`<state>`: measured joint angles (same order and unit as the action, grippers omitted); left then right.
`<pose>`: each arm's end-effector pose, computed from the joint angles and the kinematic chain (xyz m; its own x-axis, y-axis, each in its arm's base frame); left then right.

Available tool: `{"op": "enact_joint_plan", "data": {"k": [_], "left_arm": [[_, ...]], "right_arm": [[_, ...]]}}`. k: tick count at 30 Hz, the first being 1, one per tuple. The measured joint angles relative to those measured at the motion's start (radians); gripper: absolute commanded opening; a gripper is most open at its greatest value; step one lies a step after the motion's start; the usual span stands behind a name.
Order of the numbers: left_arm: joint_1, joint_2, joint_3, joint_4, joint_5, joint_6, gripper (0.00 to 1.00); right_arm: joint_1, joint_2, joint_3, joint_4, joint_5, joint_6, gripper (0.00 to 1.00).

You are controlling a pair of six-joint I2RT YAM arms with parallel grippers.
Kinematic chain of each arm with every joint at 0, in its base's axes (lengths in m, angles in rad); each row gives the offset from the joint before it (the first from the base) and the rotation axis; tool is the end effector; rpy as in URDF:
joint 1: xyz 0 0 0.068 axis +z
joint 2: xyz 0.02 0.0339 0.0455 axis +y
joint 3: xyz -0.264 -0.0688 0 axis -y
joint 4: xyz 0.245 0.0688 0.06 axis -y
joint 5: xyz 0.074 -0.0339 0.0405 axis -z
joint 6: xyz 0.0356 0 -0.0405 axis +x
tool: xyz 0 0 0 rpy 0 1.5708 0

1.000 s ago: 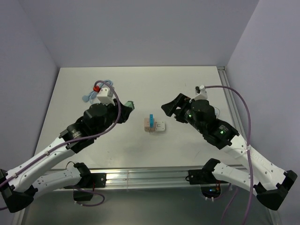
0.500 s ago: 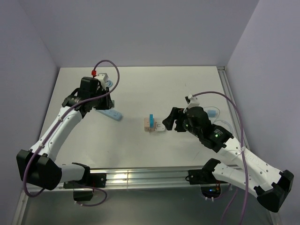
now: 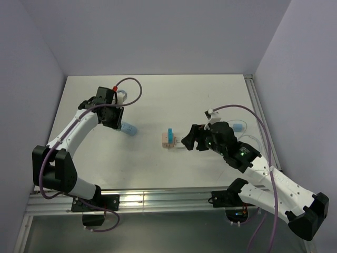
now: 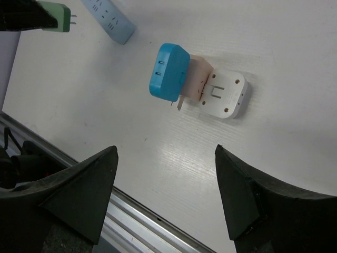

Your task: Insert the plug

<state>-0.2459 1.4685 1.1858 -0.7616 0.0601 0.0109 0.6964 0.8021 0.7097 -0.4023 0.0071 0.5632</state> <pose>0.2905 -0.0751 0.2707 -0.8355 0.2209 -0.5030 0.2814 0.9585 -0.0464 0.1401 0.1168 0.2884 -0.6479 0.1542 -0.7460 -0.3439 0.8146 0.4670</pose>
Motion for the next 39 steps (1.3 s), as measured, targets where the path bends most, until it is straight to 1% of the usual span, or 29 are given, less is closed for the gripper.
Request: {"op": "enact_joint_plan", "data": {"k": [9,13,23,39], "left_arm": [[0.001,0.122,0.049,-0.041,-0.007,0.134,0.0],[0.008,0.164,0.074,-0.062,-0.006,0.15,0.0],[0.048,0.221,0.21,-0.114,0.016,0.166,0.0],[0.05,0.262,0.214,-0.149,0.073,0.188,0.0]], "right_arm": [[-0.001,0.014,-0.032,0.021,-0.019,-0.008,0.8],[-0.002,0.028,-0.032,0.023,-0.019,-0.008,0.8],[-0.005,0.029,-0.032,0.025,-0.018,-0.008,0.8],[-0.005,0.043,-0.043,0.034,-0.027,-0.011,0.8]]}}
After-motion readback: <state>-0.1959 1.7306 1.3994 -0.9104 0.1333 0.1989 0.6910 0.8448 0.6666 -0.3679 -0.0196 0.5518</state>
